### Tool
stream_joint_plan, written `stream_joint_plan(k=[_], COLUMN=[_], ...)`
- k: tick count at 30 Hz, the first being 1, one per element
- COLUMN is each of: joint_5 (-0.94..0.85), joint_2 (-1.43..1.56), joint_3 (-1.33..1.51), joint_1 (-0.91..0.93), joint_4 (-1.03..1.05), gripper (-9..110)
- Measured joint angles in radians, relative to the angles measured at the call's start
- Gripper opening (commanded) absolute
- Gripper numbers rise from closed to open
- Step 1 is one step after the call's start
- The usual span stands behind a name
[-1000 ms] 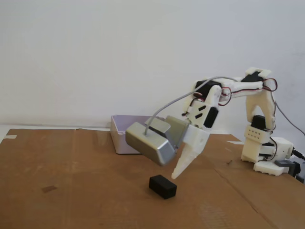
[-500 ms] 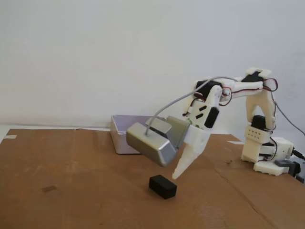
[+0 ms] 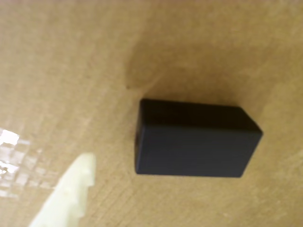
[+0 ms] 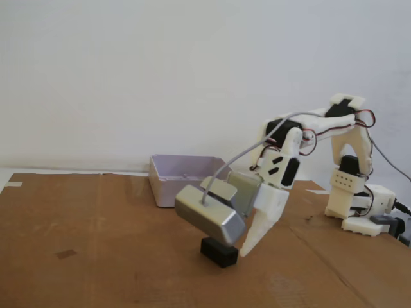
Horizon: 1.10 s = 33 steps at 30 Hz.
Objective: Grasp a block and put it in the box.
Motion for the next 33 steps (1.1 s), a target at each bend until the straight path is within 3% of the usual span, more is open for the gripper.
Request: stream_joint_plan(k=[33], joint_5=[-0.006], joint_2=[-0.075], joint_3=[0.000], joint_1=[0.063], joint_4=[-0.037], gripper=[56])
